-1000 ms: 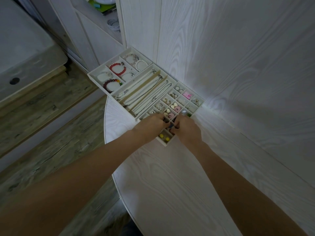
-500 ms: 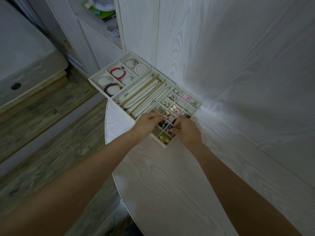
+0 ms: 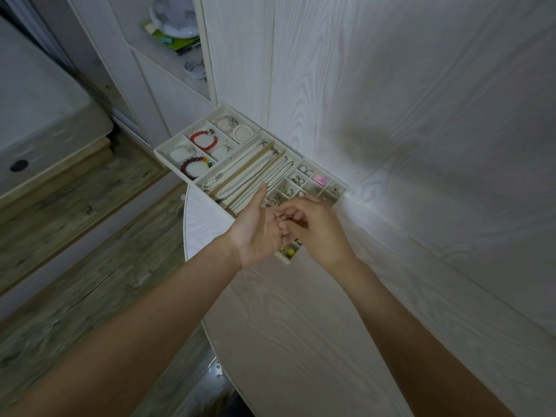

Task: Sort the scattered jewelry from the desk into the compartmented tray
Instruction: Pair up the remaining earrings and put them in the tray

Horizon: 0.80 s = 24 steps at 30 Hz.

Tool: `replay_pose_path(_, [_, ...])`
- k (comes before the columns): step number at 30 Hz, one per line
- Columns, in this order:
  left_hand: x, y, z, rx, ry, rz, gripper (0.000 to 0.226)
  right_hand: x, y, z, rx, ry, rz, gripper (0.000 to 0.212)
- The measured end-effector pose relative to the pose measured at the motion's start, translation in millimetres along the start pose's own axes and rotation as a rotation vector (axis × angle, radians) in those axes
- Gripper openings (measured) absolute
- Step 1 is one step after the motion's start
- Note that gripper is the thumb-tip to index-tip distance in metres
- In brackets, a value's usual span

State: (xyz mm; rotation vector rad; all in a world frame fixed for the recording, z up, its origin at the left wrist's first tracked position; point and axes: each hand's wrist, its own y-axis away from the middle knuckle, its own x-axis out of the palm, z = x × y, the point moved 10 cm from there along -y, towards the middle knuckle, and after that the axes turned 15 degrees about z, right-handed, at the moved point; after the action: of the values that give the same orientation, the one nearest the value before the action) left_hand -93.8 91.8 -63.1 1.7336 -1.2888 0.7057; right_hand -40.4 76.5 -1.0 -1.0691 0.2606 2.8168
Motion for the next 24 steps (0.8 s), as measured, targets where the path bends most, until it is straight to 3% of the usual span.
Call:
replay_pose_path(6, [-8, 4, -1, -0.039, -0.100, -0.023, 0.074, -1, -2, -14, 0.116, -0.223, 0.023, 0.015])
replay_pose_path(12, [-17, 10, -9, -0.018, -0.153, -0.130, 0.024, -10, -5, -25, 0.151, -0.373, -0.035, 0.012])
replay_pose_path(24, [-35, 21, -23, -0.082, -0.517, -0.285, 0.009, 7, 2, -43, 0.250, -0.431, -0.054, 0.021])
